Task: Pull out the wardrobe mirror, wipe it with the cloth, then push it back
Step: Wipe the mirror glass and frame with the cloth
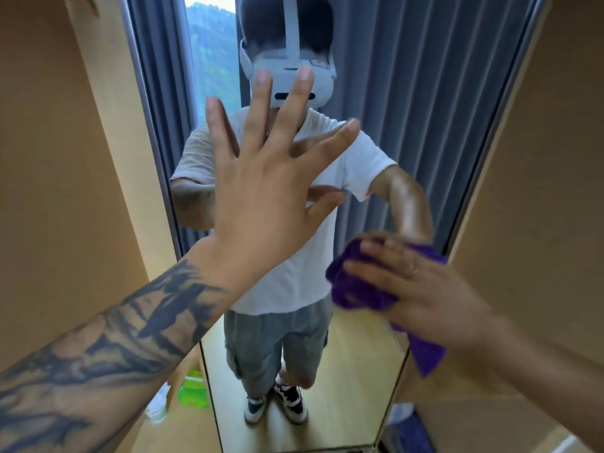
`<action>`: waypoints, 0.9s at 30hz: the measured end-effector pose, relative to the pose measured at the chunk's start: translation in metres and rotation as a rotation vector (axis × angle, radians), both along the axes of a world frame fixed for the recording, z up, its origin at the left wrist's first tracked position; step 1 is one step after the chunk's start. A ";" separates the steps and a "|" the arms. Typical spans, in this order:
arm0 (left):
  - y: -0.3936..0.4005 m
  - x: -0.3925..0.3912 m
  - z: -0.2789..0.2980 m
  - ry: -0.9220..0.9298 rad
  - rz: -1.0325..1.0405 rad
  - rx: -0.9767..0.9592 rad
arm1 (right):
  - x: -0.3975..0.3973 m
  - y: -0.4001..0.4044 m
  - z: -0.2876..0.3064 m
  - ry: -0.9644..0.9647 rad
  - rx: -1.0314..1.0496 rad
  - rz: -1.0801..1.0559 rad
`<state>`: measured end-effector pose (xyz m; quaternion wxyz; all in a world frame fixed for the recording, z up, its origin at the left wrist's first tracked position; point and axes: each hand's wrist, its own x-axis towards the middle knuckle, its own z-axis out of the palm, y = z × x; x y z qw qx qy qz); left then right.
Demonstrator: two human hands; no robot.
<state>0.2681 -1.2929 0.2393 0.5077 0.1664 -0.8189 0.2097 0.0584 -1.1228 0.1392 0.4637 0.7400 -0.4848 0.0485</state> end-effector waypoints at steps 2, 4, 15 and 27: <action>0.000 -0.001 0.003 0.004 0.008 -0.008 | -0.006 -0.008 0.023 -0.036 -0.065 0.015; -0.001 -0.001 0.003 0.004 0.027 -0.017 | -0.003 -0.011 0.027 -0.108 -0.150 0.015; -0.004 0.023 -0.035 0.183 -0.056 0.022 | -0.024 -0.015 -0.026 0.151 -0.092 0.134; -0.071 0.063 -0.221 0.528 -0.278 0.236 | 0.004 -0.029 -0.076 -0.200 -0.451 0.004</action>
